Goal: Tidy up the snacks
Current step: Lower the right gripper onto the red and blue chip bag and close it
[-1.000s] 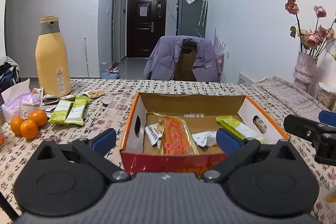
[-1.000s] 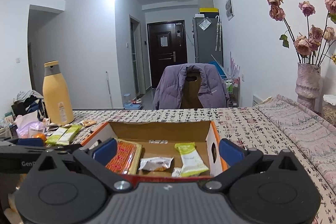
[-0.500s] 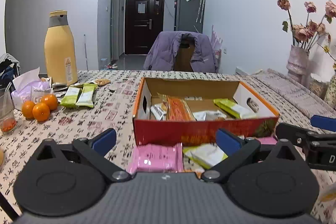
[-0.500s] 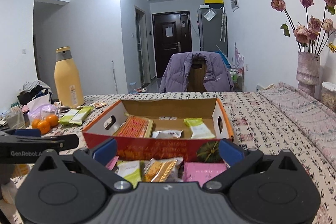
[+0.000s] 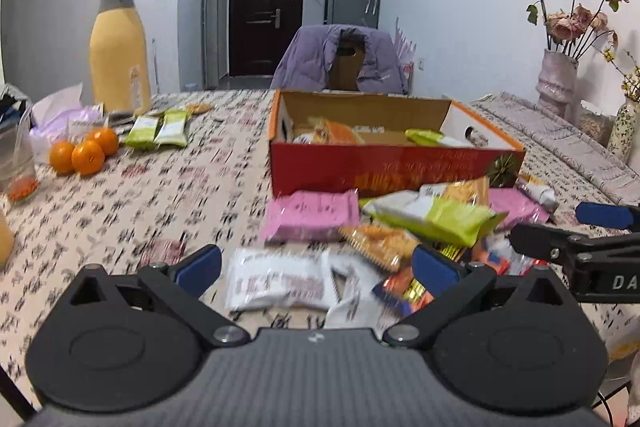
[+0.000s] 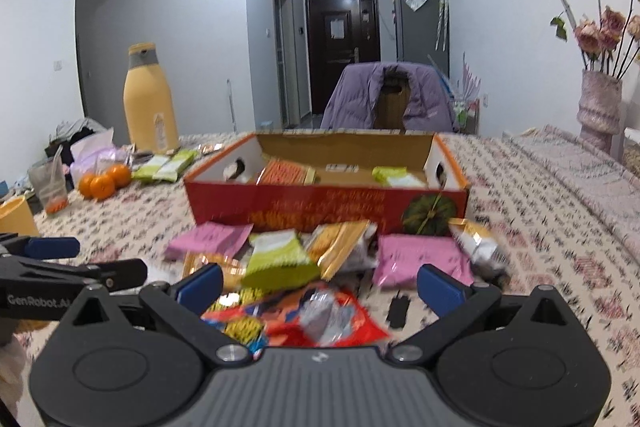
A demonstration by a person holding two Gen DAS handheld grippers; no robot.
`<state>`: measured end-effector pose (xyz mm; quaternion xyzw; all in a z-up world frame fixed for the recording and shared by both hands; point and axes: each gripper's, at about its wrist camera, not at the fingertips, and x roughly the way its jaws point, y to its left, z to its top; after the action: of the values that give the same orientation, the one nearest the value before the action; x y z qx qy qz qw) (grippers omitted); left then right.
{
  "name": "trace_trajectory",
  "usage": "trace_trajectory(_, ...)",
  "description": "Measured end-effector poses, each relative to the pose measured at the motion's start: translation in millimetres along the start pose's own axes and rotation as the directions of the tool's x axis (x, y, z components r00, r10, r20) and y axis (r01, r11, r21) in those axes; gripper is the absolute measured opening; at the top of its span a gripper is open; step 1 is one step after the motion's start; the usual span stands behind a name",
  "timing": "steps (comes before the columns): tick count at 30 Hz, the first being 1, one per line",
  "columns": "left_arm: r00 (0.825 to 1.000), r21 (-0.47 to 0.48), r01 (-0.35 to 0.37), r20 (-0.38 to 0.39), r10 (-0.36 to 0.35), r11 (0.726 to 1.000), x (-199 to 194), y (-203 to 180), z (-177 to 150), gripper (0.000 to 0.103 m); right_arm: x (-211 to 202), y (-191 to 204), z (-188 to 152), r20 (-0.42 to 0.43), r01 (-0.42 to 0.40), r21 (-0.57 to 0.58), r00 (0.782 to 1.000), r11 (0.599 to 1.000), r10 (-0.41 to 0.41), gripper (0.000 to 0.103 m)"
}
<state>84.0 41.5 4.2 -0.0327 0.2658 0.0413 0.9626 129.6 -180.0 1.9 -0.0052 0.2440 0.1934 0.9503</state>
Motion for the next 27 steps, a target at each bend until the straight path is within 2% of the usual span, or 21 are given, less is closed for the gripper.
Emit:
trace_trajectory(10,0.999,-0.03,-0.034,-0.024,0.033,0.999,0.9,22.6,-9.7,0.103,36.1,30.1,-17.4,-0.1,0.021,-0.037,0.995,0.999,-0.024,0.103)
trace_trajectory(14,0.999,-0.034,-0.023,-0.034,0.022,0.999,3.7,22.3,-10.9,0.103,41.1,35.0,-24.4,-0.104,0.043,-0.074,0.993,0.996,-0.05,0.103)
trace_trajectory(20,0.999,-0.041,-0.013,-0.048,0.011,0.999,6.4,21.3,-13.3,0.103,39.2,32.0,-28.9,-0.09,0.032,-0.085,0.995,0.996,-0.04,0.103)
trace_trajectory(27,0.999,-0.056,-0.019,-0.052,0.016,0.998,6.1,23.3,-13.6,0.103,38.4,18.4,-35.8,-0.095,0.004,-0.016,0.995,1.0,-0.006,0.103)
